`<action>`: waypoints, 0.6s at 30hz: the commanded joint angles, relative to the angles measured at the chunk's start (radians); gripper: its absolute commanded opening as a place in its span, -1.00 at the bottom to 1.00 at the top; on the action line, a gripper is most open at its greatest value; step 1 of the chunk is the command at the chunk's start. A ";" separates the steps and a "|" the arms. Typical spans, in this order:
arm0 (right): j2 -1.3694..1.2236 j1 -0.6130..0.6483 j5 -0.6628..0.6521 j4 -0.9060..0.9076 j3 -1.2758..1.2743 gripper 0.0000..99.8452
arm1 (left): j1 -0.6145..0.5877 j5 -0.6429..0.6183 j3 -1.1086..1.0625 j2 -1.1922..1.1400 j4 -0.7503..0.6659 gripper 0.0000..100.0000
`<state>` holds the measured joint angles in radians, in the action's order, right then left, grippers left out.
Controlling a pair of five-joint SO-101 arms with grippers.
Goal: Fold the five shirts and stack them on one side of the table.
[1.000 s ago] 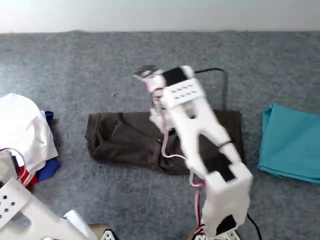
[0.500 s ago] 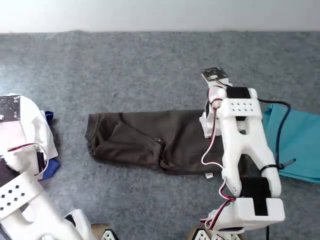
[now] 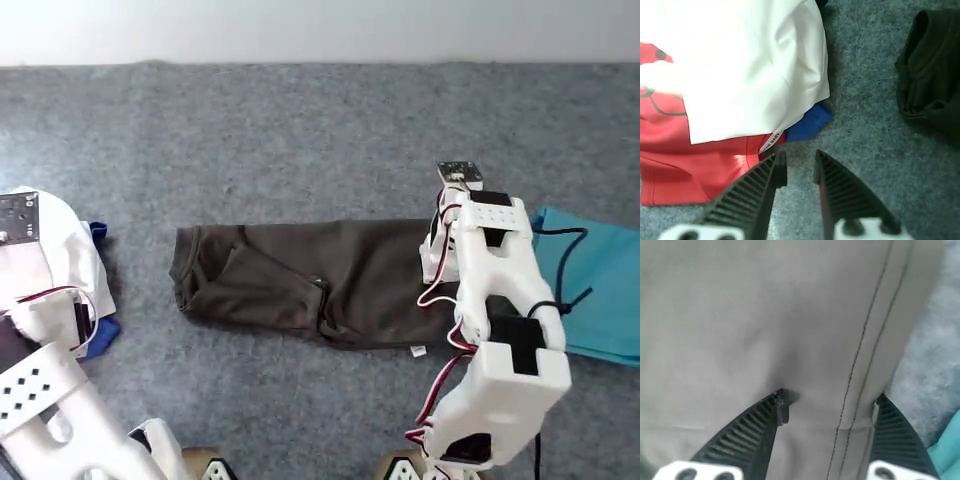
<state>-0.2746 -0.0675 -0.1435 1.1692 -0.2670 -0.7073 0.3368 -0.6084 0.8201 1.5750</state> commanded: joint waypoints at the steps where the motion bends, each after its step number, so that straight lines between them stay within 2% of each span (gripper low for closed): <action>1: -0.016 -0.012 0.009 -0.018 0.003 -0.48 | 0.008 -0.009 0.004 -0.003 -0.011 -0.80; 7: -0.051 -0.013 0.002 -0.008 0.018 -1.00 | 0.008 -0.009 0.004 -0.003 -0.009 -0.80; 10: -0.041 -0.013 -0.021 0.004 0.021 -0.97 | 0.008 -0.009 0.004 -0.003 -0.009 -0.80; 18: 0.130 -0.005 -0.242 0.124 0.040 -0.98 | 0.008 -0.009 0.013 0.005 -0.012 -0.80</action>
<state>-0.2593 -0.0813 -0.3153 1.2336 -0.2501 -0.7073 0.3368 -0.6084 0.8201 1.5750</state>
